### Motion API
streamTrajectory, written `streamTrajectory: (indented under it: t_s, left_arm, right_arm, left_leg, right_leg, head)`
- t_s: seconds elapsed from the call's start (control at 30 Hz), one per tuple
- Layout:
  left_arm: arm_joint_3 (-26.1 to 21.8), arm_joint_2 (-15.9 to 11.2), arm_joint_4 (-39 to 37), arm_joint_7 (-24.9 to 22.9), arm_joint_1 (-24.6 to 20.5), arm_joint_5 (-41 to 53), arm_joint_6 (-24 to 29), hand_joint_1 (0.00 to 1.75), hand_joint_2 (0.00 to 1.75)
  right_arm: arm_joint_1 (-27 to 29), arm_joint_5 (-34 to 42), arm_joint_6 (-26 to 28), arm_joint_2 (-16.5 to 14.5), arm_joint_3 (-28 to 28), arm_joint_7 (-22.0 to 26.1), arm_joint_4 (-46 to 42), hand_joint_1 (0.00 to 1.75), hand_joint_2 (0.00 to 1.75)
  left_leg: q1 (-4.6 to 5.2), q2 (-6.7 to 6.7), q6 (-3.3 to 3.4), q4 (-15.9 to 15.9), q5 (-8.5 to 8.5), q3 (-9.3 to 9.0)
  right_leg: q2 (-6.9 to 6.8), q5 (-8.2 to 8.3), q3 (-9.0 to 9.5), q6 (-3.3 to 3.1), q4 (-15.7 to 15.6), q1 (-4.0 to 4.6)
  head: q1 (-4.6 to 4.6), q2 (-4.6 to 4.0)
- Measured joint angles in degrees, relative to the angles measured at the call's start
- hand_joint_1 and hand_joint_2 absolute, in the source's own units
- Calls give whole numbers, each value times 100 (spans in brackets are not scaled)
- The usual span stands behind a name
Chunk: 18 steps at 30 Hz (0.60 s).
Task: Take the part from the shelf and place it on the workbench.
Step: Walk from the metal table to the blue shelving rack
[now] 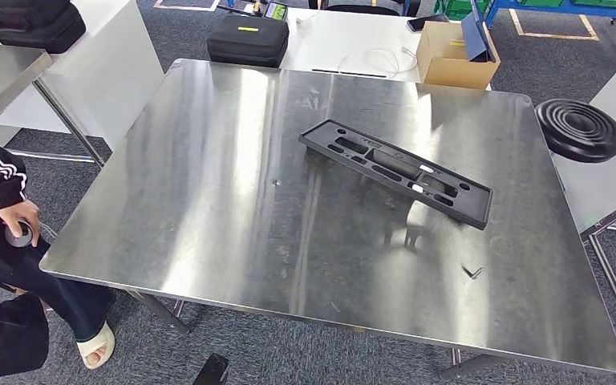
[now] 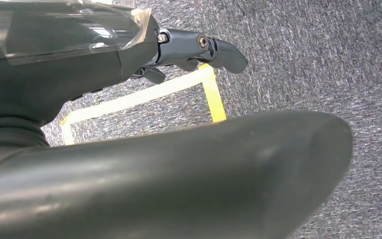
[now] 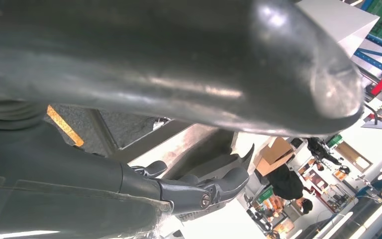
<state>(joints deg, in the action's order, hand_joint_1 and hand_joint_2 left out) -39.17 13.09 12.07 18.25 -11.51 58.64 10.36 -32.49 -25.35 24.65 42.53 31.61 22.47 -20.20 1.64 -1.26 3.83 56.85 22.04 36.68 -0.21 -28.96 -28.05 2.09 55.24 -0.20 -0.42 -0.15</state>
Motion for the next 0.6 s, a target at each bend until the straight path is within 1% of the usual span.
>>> streamTrajectory:
  t_s: [0.5,0.57,0.6]
  left_arm:
    - [0,-1,0,0,0,0,0,0,0]
    - [0,-2,0,-6,-1,0,3,0,0]
    - [0,-1,0,-18,-1,-2,9,0,0]
  right_arm:
    - [0,1,0,0,1,1,0,0,0]
    - [81,145,22,-29,20,121,1,0,0]
    - [259,353,56,-99,65,294,-1,0,0]
  left_leg:
    - [0,0,0,0,0,0]
    - [-8,0,-3,2,3,-7]
    - [-25,-4,-4,6,8,-16]
  right_leg:
    - [0,0,1,0,0,0]
    - [0,-6,-17,-7,-1,-3]
    - [-2,-12,-18,-6,-9,2]
  head:
    - [0,0]
    - [-2,0]
    - [-5,0]
